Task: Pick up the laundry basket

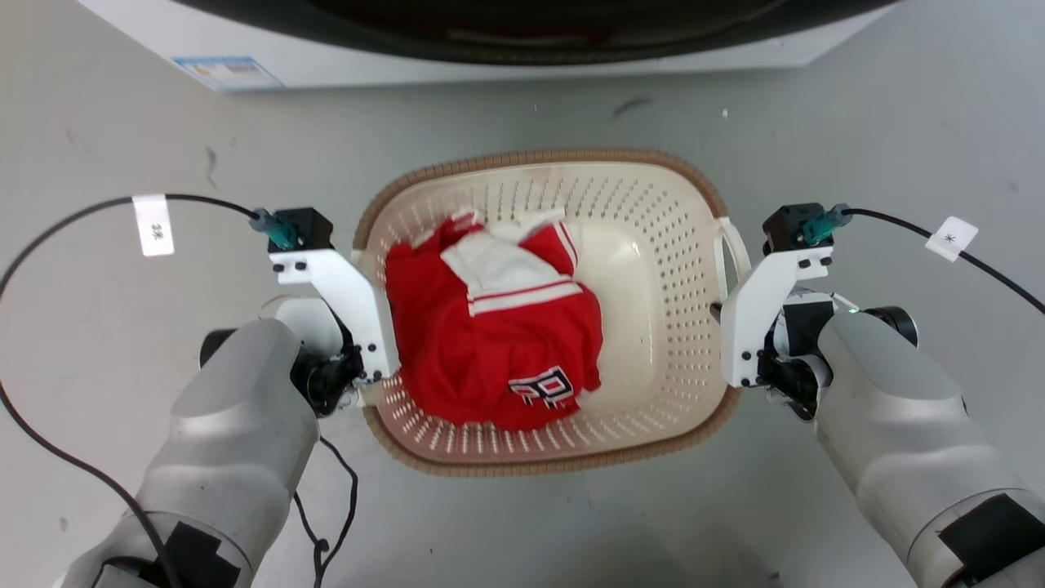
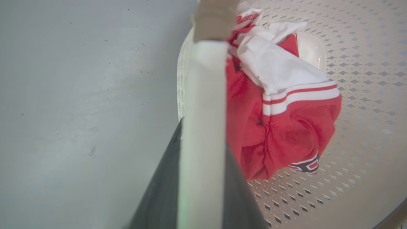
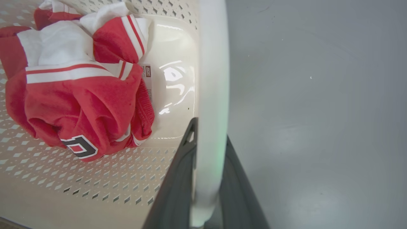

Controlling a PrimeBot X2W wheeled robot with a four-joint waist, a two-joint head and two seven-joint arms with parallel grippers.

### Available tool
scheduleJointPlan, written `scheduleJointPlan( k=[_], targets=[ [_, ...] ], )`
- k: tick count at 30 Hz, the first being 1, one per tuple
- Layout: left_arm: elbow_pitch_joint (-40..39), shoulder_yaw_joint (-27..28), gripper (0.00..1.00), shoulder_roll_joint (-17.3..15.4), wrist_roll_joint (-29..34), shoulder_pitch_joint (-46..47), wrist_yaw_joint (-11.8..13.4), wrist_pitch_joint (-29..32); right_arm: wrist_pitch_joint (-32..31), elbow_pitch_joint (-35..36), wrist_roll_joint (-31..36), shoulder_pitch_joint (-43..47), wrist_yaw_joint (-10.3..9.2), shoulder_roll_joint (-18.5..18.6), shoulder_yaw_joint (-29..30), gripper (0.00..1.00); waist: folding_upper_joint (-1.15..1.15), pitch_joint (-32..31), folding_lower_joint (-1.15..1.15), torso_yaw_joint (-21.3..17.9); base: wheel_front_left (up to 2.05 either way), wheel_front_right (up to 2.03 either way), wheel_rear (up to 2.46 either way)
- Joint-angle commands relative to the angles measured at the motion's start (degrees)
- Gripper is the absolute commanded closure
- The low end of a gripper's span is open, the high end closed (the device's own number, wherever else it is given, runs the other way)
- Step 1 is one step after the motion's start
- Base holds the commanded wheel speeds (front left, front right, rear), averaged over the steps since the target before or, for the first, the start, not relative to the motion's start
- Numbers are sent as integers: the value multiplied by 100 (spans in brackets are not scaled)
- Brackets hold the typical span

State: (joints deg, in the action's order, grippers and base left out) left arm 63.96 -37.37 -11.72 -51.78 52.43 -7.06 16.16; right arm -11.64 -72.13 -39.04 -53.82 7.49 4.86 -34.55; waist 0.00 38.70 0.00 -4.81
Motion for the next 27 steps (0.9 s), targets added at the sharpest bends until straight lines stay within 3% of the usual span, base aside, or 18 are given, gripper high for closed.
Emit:
scheduleJointPlan(
  k=[1, 13, 27],
  targets=[
    [-29, -74, 100, 89, -134, -113, -75, 168, -237, 21, -80, 89, 0, 30, -73, 100, 0, -480, 0, 72, 0, 0, 0],
    [38, -331, 100, 31, -681, -394, -77, 729, -1369, 94, -550, 301, 0, 112, -285, 100, 0, -1711, 0, 131, 0, 0, 0],
    [45, -541, 100, 39, -1091, -569, -78, 1178, -2311, -44, -904, 299, 2, -2, -278, 100, 0, -2619, 0, 134, 0, 0, 0]
  ],
)
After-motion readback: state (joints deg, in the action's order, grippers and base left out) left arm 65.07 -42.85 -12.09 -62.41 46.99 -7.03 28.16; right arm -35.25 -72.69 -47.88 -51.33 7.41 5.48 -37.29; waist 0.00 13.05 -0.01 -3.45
